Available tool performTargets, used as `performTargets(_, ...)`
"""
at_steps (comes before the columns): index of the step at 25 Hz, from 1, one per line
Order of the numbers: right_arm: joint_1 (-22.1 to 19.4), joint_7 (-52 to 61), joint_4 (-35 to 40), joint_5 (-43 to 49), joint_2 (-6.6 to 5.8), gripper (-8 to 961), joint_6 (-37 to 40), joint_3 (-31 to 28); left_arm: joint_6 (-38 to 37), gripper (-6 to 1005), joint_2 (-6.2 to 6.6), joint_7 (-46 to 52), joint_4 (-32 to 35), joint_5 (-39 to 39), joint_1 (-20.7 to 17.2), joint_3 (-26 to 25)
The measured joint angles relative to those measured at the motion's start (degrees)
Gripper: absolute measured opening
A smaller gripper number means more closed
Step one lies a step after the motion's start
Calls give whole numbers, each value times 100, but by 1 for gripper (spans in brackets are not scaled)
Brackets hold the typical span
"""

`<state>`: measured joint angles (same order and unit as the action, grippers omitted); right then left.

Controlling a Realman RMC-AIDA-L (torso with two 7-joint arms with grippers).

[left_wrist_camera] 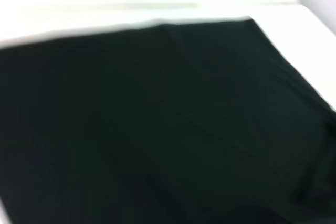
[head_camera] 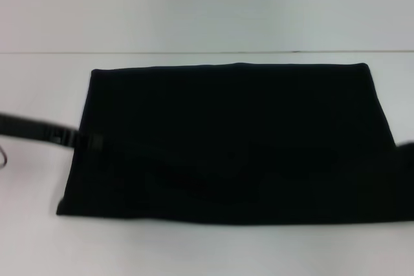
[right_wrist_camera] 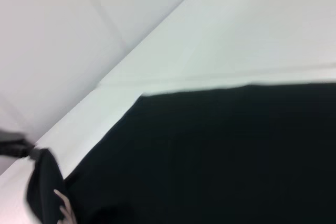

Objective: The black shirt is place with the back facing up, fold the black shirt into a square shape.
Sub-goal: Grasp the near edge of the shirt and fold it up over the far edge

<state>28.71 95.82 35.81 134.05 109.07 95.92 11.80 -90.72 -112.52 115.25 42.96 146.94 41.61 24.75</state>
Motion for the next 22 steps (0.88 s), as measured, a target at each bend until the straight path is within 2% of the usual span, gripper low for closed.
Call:
performTargets(1,85,10,-96,-1,0,6,-189,-24,328,19,46,12,-119,0,108,7)
performTargets(5,494,16,-586,-2,1,6,-1206,-31,1234,19,94,35,-410,7,323,90)
performTargets(11,1158,170,-1203,-3,45,7,-2823,1,2807,20,69,182,-873,17,524,750)
performTargets(17,1726,241,-1567,-2,115,6,-4017,56,3686,19,30,195,-1106,19,729,1059)
performTargets(22,2017,287,-1668,-1,235,7,-4787,136,4180,20,-9,184,-1132,18,864,1270)
